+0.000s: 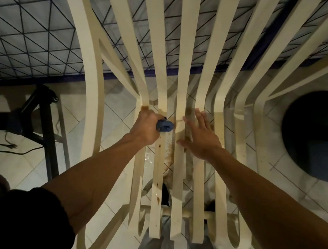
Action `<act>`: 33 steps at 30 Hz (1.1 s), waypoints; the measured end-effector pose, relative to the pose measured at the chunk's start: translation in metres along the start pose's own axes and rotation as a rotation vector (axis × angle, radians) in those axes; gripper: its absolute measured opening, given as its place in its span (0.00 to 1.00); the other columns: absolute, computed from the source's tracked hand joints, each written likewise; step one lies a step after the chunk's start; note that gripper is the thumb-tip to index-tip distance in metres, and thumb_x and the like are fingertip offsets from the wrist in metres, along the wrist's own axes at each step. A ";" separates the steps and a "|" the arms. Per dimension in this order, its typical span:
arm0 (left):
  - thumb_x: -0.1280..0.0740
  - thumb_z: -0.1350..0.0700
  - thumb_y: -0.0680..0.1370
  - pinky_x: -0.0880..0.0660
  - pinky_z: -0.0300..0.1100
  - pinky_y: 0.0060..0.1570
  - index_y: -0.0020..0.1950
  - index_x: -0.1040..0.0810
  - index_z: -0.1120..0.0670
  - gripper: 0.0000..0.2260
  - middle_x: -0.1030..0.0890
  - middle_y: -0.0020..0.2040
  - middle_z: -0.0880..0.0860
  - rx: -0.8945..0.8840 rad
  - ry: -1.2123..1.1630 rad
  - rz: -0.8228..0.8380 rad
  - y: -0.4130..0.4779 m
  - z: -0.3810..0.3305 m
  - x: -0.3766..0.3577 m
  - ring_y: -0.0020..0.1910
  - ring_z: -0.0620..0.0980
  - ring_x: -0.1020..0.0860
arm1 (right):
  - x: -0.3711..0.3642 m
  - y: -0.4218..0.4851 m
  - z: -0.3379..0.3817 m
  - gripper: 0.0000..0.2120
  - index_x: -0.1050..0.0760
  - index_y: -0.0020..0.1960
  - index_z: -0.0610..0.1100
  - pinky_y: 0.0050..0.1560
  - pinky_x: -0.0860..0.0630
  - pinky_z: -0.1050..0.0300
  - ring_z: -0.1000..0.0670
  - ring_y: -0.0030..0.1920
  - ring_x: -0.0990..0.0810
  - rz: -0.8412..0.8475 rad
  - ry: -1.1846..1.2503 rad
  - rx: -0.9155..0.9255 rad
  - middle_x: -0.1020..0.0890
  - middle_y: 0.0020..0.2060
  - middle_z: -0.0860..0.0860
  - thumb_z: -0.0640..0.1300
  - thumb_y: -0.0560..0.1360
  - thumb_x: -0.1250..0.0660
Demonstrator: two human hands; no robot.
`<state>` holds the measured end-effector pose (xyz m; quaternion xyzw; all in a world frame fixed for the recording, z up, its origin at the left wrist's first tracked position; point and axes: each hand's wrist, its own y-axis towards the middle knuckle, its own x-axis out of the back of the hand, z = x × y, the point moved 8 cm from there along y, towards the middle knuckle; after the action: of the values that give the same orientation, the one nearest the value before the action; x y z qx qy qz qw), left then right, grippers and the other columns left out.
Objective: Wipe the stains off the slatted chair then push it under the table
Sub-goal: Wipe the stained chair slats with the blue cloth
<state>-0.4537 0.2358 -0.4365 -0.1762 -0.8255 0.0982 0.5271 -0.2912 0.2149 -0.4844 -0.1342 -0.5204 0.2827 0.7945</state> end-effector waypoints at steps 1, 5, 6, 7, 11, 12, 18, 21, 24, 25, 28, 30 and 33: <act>0.32 0.71 0.68 0.28 0.43 0.39 0.46 0.17 0.62 0.10 0.21 0.38 0.57 0.006 0.003 -0.022 0.003 0.000 0.002 0.42 0.57 0.21 | 0.000 0.000 0.000 0.41 0.54 0.79 0.57 0.75 0.48 0.40 0.48 0.76 0.71 0.000 0.001 -0.002 0.65 0.78 0.51 0.61 0.75 0.34; 0.32 0.68 0.70 0.26 0.45 0.44 0.48 0.17 0.61 0.10 0.21 0.42 0.59 0.032 0.024 -0.015 -0.004 -0.002 -0.003 0.44 0.56 0.22 | 0.001 -0.001 0.002 0.41 0.53 0.79 0.56 0.75 0.49 0.40 0.48 0.76 0.71 0.007 0.009 -0.007 0.65 0.78 0.51 0.61 0.75 0.33; 0.32 0.68 0.71 0.26 0.45 0.46 0.48 0.17 0.60 0.09 0.20 0.43 0.59 0.021 0.025 0.015 -0.011 -0.004 -0.009 0.45 0.56 0.22 | 0.001 -0.001 0.001 0.41 0.53 0.79 0.56 0.75 0.49 0.40 0.48 0.76 0.71 0.009 0.010 -0.008 0.65 0.78 0.51 0.60 0.75 0.33; 0.32 0.67 0.72 0.27 0.44 0.48 0.48 0.17 0.59 0.08 0.20 0.43 0.58 0.000 0.030 0.047 -0.019 -0.007 -0.013 0.46 0.56 0.22 | 0.002 -0.001 0.002 0.41 0.53 0.79 0.56 0.75 0.49 0.40 0.48 0.76 0.71 0.010 0.011 -0.011 0.65 0.78 0.51 0.60 0.75 0.33; 0.32 0.65 0.73 0.26 0.41 0.46 0.49 0.16 0.60 0.07 0.18 0.43 0.57 0.011 -0.016 0.119 -0.031 -0.008 -0.018 0.45 0.54 0.21 | 0.002 0.000 0.002 0.42 0.53 0.79 0.56 0.74 0.47 0.39 0.48 0.76 0.71 0.011 -0.001 -0.014 0.65 0.78 0.51 0.60 0.75 0.32; 0.32 0.65 0.73 0.25 0.42 0.47 0.49 0.16 0.60 0.08 0.18 0.43 0.57 0.037 -0.044 0.109 -0.027 -0.005 -0.016 0.46 0.53 0.20 | 0.002 0.001 0.002 0.42 0.53 0.79 0.56 0.74 0.48 0.39 0.48 0.76 0.71 0.013 -0.006 -0.011 0.65 0.78 0.51 0.60 0.75 0.32; 0.33 0.69 0.73 0.23 0.42 0.47 0.52 0.17 0.61 0.11 0.20 0.43 0.58 0.145 -0.129 -0.001 -0.017 0.005 -0.008 0.46 0.52 0.21 | -0.001 0.003 0.000 0.42 0.53 0.79 0.56 0.74 0.51 0.39 0.47 0.76 0.71 0.008 -0.001 0.003 0.65 0.78 0.50 0.61 0.74 0.32; 0.32 0.66 0.74 0.27 0.36 0.48 0.57 0.18 0.59 0.12 0.19 0.47 0.57 0.165 -0.131 0.061 -0.032 0.007 -0.019 0.50 0.53 0.21 | -0.001 0.003 -0.001 0.43 0.53 0.79 0.57 0.74 0.51 0.39 0.47 0.76 0.71 0.004 0.003 0.019 0.65 0.78 0.50 0.62 0.74 0.32; 0.33 0.66 0.74 0.25 0.38 0.50 0.57 0.18 0.59 0.13 0.18 0.49 0.58 0.161 -0.142 0.102 -0.044 0.007 -0.024 0.51 0.54 0.21 | -0.002 0.003 -0.001 0.42 0.53 0.79 0.57 0.74 0.51 0.39 0.47 0.76 0.71 0.005 0.012 0.018 0.64 0.78 0.50 0.61 0.74 0.32; 0.33 0.66 0.74 0.23 0.41 0.51 0.56 0.17 0.60 0.12 0.17 0.49 0.58 0.161 -0.142 0.100 -0.042 0.007 -0.023 0.51 0.54 0.21 | -0.001 0.002 -0.001 0.42 0.53 0.79 0.57 0.74 0.51 0.39 0.47 0.76 0.71 0.003 0.013 0.016 0.64 0.78 0.50 0.61 0.74 0.32; 0.32 0.67 0.74 0.22 0.45 0.53 0.53 0.17 0.62 0.09 0.18 0.47 0.59 0.161 -0.138 0.040 -0.021 0.009 -0.013 0.50 0.53 0.20 | -0.001 0.002 0.000 0.42 0.53 0.79 0.56 0.75 0.52 0.40 0.47 0.76 0.71 0.001 0.014 0.022 0.65 0.78 0.50 0.61 0.74 0.32; 0.33 0.66 0.75 0.23 0.44 0.54 0.52 0.17 0.62 0.08 0.18 0.47 0.59 0.156 -0.119 -0.047 0.002 0.009 -0.001 0.50 0.54 0.20 | 0.001 0.001 0.000 0.42 0.53 0.79 0.56 0.75 0.53 0.40 0.47 0.76 0.71 0.001 0.023 0.028 0.64 0.78 0.50 0.61 0.74 0.32; 0.33 0.65 0.75 0.25 0.44 0.53 0.53 0.17 0.61 0.09 0.18 0.48 0.59 0.165 -0.100 -0.151 0.032 0.012 0.016 0.51 0.55 0.21 | 0.002 0.001 0.001 0.41 0.52 0.79 0.56 0.75 0.53 0.41 0.47 0.76 0.70 0.006 0.028 0.030 0.64 0.78 0.50 0.61 0.75 0.33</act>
<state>-0.4643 0.2715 -0.4391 -0.0644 -0.8507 0.1346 0.5041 -0.2916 0.2166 -0.4831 -0.1280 -0.5045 0.2910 0.8027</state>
